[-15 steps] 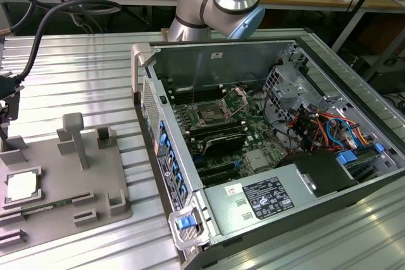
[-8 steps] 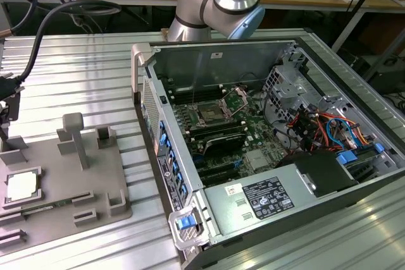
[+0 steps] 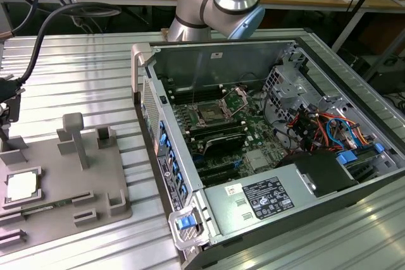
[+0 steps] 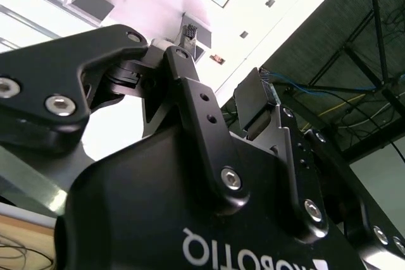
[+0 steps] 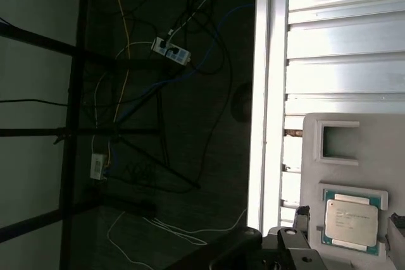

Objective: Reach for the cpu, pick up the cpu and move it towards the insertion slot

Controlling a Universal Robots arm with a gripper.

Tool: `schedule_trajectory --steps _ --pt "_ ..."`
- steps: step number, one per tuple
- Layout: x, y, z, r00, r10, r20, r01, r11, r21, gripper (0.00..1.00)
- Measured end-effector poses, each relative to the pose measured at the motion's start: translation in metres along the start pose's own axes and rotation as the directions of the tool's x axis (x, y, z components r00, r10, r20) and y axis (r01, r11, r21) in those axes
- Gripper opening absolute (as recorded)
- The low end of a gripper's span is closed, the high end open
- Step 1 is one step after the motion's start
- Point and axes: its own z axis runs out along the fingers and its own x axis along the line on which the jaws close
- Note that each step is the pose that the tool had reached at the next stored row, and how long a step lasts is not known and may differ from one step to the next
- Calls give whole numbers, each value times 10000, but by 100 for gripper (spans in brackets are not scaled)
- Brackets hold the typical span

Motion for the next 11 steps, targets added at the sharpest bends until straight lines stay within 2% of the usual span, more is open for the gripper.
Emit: schedule_trajectory --steps 2,5,11 --pt "3 -24 28 10000 3 -2 -3 10000 -1 53" --pt "2 -32 80 10000 3 -2 -3 10000 0 53" --pt "-15 -39 141 10000 3 -4 -3 10000 1 53"
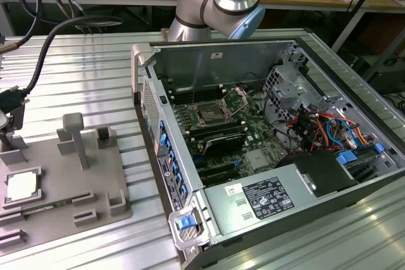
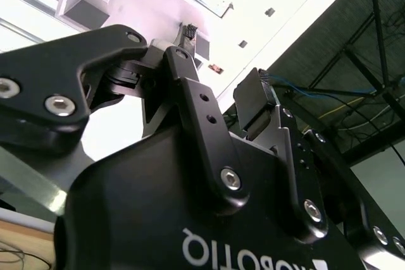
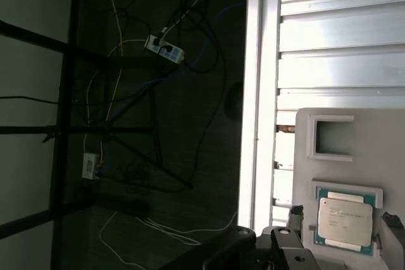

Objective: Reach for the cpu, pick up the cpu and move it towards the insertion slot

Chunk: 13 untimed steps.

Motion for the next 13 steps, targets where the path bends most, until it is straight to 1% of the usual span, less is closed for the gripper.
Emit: schedule_trajectory --steps 6,13 --pt "-14 -9 62 10000 0 -7 0 10000 -1 53" --pt "-14 -11 69 10000 1 -9 -1 10000 -18 53"
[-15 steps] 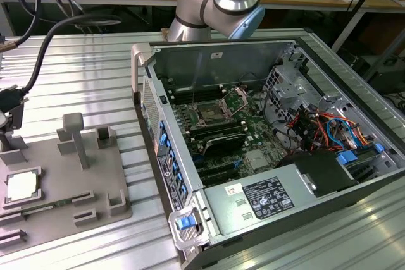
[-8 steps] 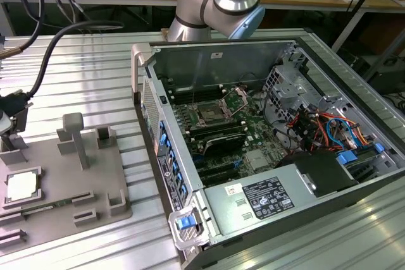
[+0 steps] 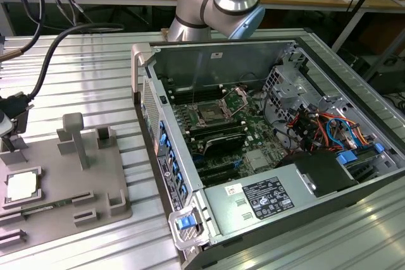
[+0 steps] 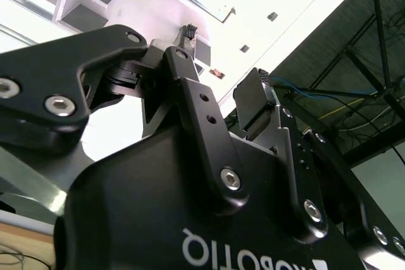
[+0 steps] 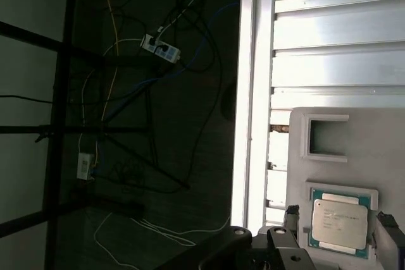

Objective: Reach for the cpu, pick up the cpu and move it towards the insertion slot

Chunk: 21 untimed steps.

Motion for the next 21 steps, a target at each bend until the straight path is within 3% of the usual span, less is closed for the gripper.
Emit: schedule_trajectory --steps 6,21 --pt "0 -1 10 10000 0 3 0 10000 -3 53" --pt "-12 -41 275 10000 1 -16 0 10000 39 53"
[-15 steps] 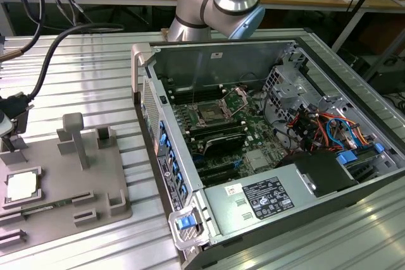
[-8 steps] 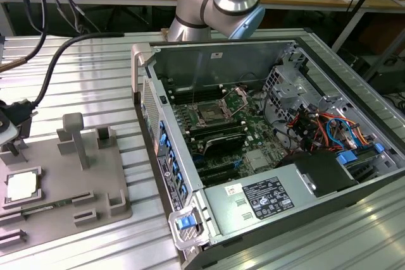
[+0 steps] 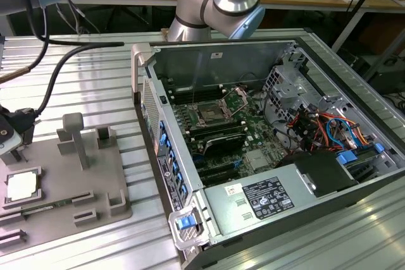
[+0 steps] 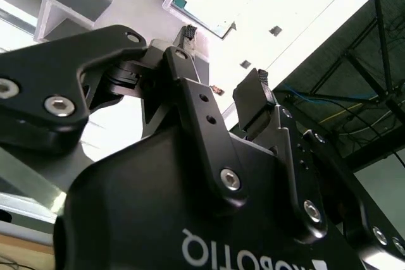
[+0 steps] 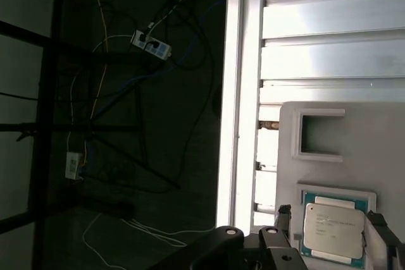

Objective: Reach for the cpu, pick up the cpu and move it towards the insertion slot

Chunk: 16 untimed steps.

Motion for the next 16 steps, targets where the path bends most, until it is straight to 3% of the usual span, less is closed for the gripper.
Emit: schedule_trajectory --steps 6,9,16 --pt "-4 -58 51 10000 -1 0 1 10000 -1 53" --pt "-18 -68 79 10000 2 -33 -2 10000 -2 53" --pt "-32 -84 116 10000 0 -34 0 10000 -4 53"
